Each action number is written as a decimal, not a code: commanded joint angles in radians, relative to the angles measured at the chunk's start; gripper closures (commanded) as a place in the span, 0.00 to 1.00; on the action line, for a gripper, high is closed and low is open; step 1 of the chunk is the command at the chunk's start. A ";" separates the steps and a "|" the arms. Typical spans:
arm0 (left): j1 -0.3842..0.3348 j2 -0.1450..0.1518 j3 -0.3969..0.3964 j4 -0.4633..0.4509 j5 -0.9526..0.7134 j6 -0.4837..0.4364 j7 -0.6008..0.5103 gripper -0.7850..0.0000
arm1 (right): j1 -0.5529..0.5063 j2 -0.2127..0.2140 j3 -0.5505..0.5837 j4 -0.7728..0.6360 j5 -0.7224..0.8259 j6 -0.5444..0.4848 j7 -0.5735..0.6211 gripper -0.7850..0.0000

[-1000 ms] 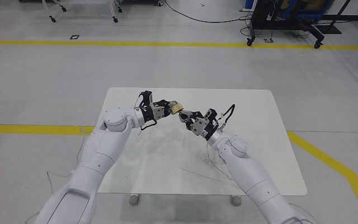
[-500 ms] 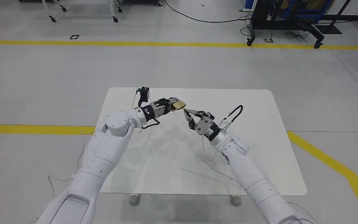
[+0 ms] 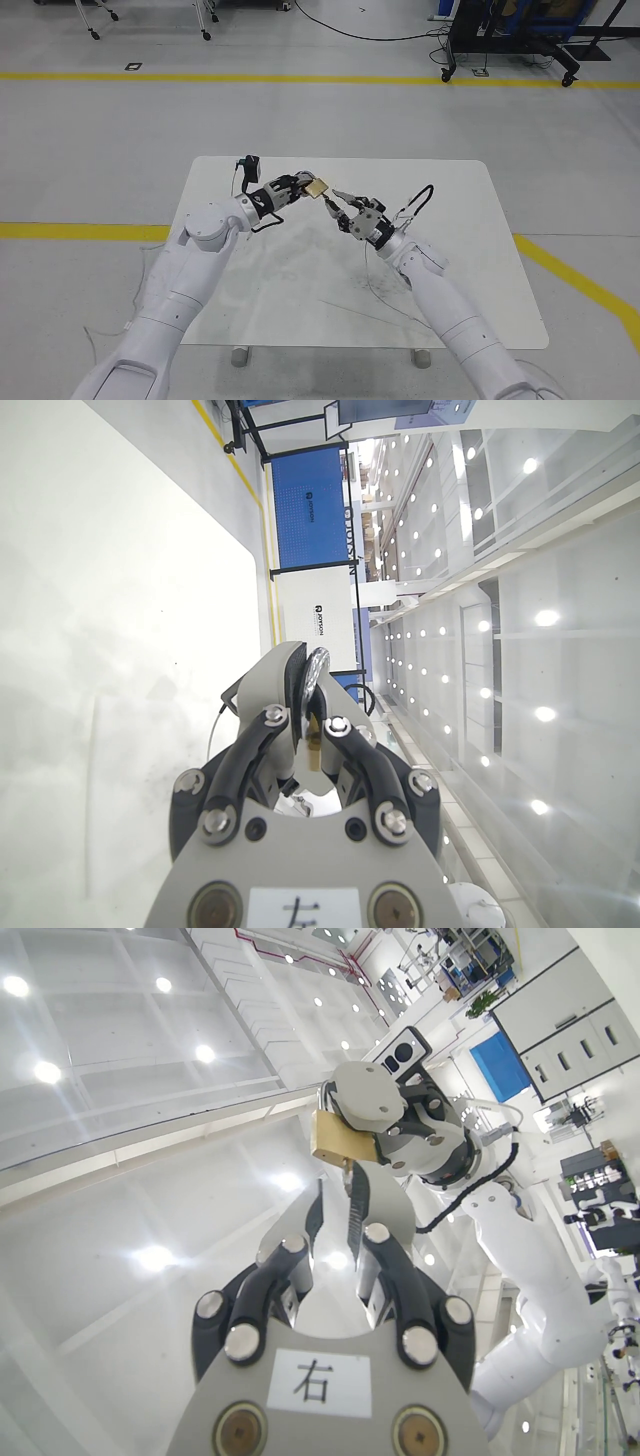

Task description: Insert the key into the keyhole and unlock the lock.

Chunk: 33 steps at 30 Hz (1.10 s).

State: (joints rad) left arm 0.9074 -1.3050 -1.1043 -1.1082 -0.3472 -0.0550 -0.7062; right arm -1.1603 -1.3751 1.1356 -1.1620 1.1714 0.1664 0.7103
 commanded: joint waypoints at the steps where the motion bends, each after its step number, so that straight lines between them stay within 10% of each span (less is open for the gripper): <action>1: 0.002 0.000 -0.002 -0.003 -0.001 0.006 -0.002 1.00 | -0.011 0.004 0.008 -0.024 -0.042 -0.023 -0.032 0.39; 3: 0.003 0.001 -0.003 -0.004 -0.002 0.011 -0.005 1.00 | -0.027 0.010 0.018 -0.053 -0.096 -0.046 -0.058 0.19; 11: 0.001 -0.002 0.020 -0.008 0.029 0.040 -0.020 1.00 | -0.168 0.054 0.158 -0.278 -0.359 -0.124 -0.252 0.14; 13: -0.002 -0.002 0.036 -0.014 0.068 0.040 -0.014 1.00 | -0.227 0.067 0.217 -0.384 -0.477 -0.144 -0.392 0.00; 17: -0.004 -0.008 0.085 -0.033 0.162 0.043 0.017 1.00 | -0.356 0.083 0.333 -0.619 -0.599 -0.139 -0.572 0.00; 33: -0.104 -0.068 0.397 0.033 0.558 0.127 -0.074 1.00 | -0.356 0.083 0.333 -0.619 -0.599 -0.139 -0.572 0.00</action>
State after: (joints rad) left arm 0.8065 -1.3687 -0.7233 -1.0811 0.1929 0.0860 -0.7838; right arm -1.5161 -1.2922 1.4683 -1.7806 0.5722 0.0278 0.1384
